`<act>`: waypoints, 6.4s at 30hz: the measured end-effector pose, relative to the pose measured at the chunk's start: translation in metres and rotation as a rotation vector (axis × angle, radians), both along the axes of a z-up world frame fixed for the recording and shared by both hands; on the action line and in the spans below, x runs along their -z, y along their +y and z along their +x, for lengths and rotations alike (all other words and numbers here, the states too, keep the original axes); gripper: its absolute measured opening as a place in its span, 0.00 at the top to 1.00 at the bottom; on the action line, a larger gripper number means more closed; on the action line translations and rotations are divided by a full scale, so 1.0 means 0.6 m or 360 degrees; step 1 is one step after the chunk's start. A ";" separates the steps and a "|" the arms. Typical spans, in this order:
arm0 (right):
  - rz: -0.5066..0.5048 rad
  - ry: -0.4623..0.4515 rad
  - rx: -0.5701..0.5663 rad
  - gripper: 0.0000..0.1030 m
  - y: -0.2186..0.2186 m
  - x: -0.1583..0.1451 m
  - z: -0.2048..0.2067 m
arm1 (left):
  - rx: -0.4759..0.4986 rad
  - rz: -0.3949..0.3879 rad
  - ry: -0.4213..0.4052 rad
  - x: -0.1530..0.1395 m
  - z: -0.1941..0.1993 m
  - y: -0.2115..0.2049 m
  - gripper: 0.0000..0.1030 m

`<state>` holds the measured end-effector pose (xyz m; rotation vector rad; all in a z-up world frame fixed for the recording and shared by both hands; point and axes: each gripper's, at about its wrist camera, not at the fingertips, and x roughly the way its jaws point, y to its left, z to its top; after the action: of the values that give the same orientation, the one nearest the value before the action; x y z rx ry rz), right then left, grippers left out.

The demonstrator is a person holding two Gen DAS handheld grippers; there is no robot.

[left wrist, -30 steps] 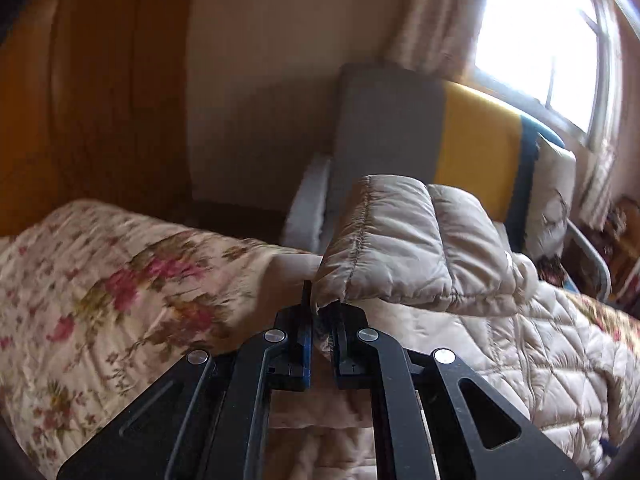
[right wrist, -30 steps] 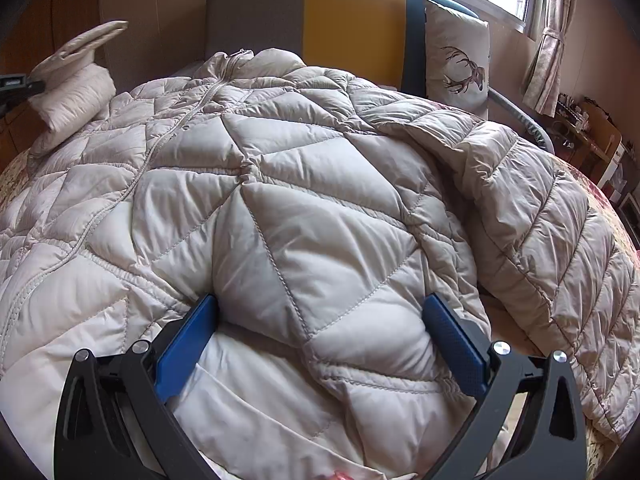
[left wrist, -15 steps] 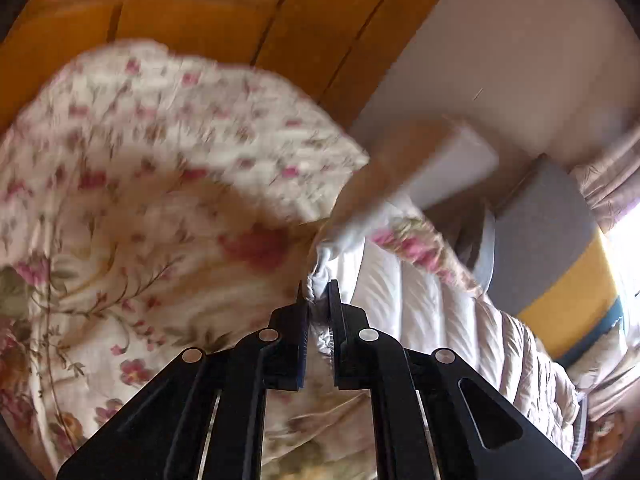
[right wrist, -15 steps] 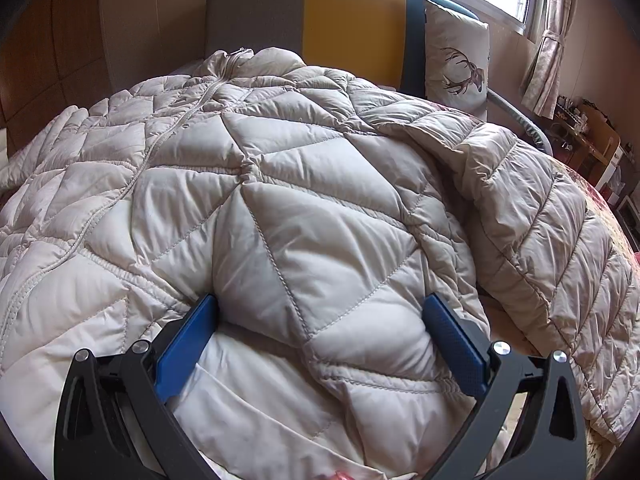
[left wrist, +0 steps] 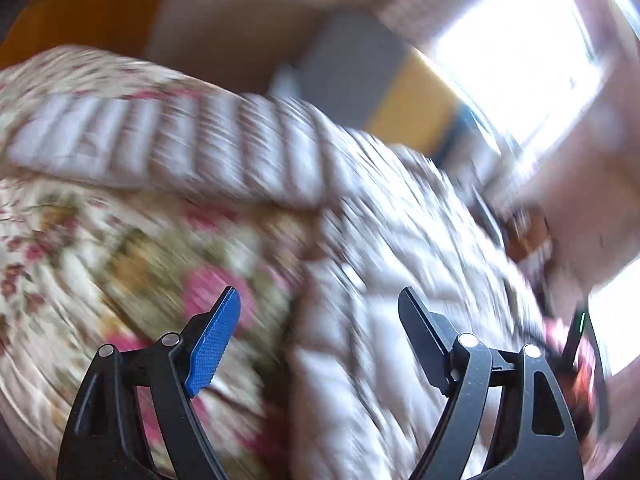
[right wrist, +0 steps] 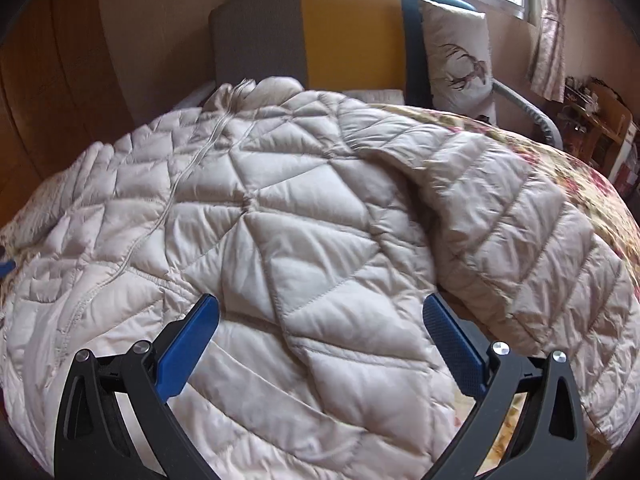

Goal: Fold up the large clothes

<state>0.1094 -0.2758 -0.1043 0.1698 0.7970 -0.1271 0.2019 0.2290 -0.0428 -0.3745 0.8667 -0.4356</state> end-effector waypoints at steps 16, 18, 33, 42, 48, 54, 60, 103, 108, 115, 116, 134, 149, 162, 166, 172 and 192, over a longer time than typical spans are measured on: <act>0.0380 0.0176 -0.0061 0.80 -0.084 0.038 -0.112 | 0.0298 0.0183 0.0164 0.030 -0.161 -0.127 0.84; 0.0376 0.0183 -0.0065 0.80 -0.102 0.031 -0.125 | 0.0338 0.0172 0.0171 0.023 -0.186 -0.132 0.84; 0.0991 -0.0171 0.0603 0.35 -0.307 0.051 -0.223 | 0.0062 0.0163 -0.0130 -0.068 -0.147 -0.132 0.21; 0.1406 -0.0450 0.1200 0.49 -0.421 0.085 -0.297 | 0.0046 0.0167 -0.0068 -0.031 -0.035 -0.270 0.13; 0.1355 -0.0540 0.1529 0.34 -0.455 0.070 -0.347 | 0.0050 0.0264 -0.0073 0.026 0.005 -0.293 0.13; 0.1085 -0.0456 0.1587 0.68 -0.512 0.052 -0.308 | 0.0103 0.0356 -0.0187 0.052 -0.019 -0.302 0.05; 0.0839 -0.0423 0.1395 0.88 -0.499 -0.015 -0.225 | 0.0105 0.0478 -0.0200 0.060 -0.021 -0.323 0.04; 0.0110 -0.0354 0.0602 0.02 -0.078 0.060 0.056 | 0.0358 0.0233 -0.0062 -0.044 0.128 -0.533 0.18; 0.0335 -0.0464 0.0721 0.02 -0.126 0.073 0.014 | 0.0423 0.0148 0.0153 0.018 0.175 -0.606 0.86; 0.0414 -0.0518 0.0727 0.02 -0.143 0.066 -0.016 | 0.0253 0.0034 -0.0053 -0.037 0.177 -0.546 0.94; 0.0416 -0.0522 0.0727 0.02 -0.143 0.066 -0.016 | 0.0200 0.0009 -0.0071 -0.047 0.180 -0.523 0.94; 0.0444 -0.0152 0.0692 0.02 -0.150 0.088 0.033 | -0.0221 -0.0021 0.0003 0.064 0.145 -0.316 0.94; -0.0164 -0.0003 0.0514 0.02 -0.153 0.040 0.284 | -0.0118 0.0003 -0.0111 0.076 0.130 -0.337 0.90; -0.0013 0.0121 0.0703 0.02 -0.209 0.077 0.277 | 0.0031 0.0070 -0.0062 0.093 0.159 -0.373 0.88; -0.0070 -0.0104 0.0564 0.02 -0.131 0.011 0.197 | 0.0033 0.0059 -0.0061 0.094 0.158 -0.370 0.88; -0.0297 0.0048 0.0514 0.02 -0.063 0.053 0.181 | 0.0030 0.0044 -0.0062 0.092 0.156 -0.367 0.88; -0.0311 -0.0285 0.0368 0.02 -0.023 0.045 0.135 | -0.0453 -0.0109 -0.0176 -0.019 0.098 -0.138 0.26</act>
<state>0.1904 -0.2893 -0.1311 0.0862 0.5804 -0.4014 0.2605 0.1460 -0.0312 -0.5241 0.6792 -0.2200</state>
